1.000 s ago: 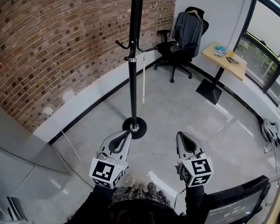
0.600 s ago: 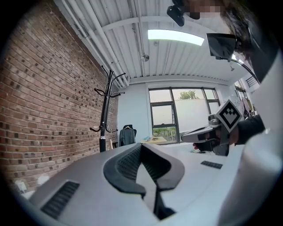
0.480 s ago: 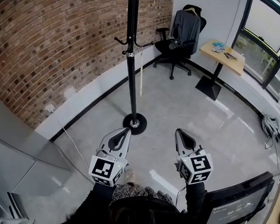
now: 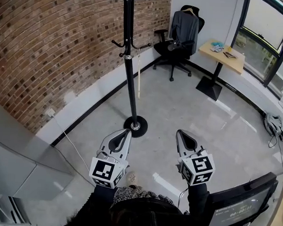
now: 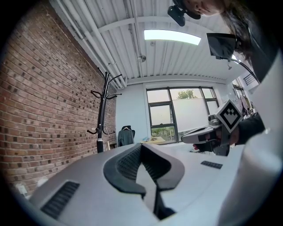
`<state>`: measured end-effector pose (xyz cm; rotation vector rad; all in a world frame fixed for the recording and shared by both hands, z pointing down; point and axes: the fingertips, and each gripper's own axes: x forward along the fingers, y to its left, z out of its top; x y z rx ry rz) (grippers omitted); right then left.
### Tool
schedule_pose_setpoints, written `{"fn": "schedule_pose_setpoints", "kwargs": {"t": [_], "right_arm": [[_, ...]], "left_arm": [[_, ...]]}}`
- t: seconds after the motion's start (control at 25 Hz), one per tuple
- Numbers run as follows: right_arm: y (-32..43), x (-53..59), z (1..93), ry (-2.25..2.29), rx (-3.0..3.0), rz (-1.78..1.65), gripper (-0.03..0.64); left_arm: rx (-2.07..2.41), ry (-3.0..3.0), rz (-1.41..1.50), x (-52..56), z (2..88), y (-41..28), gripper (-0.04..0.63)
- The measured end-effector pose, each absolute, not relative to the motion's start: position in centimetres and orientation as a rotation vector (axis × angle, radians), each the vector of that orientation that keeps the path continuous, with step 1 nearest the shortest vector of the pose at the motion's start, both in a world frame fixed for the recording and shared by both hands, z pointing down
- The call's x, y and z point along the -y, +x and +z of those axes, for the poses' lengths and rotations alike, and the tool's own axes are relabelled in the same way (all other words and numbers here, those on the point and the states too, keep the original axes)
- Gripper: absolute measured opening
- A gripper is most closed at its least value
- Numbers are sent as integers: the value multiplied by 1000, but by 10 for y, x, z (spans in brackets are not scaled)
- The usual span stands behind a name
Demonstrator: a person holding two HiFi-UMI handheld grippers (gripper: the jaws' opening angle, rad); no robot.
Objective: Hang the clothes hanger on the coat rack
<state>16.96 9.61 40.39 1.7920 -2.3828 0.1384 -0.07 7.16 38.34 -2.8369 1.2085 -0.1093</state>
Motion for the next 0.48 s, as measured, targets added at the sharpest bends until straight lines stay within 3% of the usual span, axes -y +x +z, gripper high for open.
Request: {"fn": "schedule_pose_setpoints", "kwargs": {"t": [0.48], "right_arm": [[183, -97, 408, 1804, 2367, 134, 8]], "left_arm": [[-1217, -2830, -101, -71, 387, 8, 8]]}}
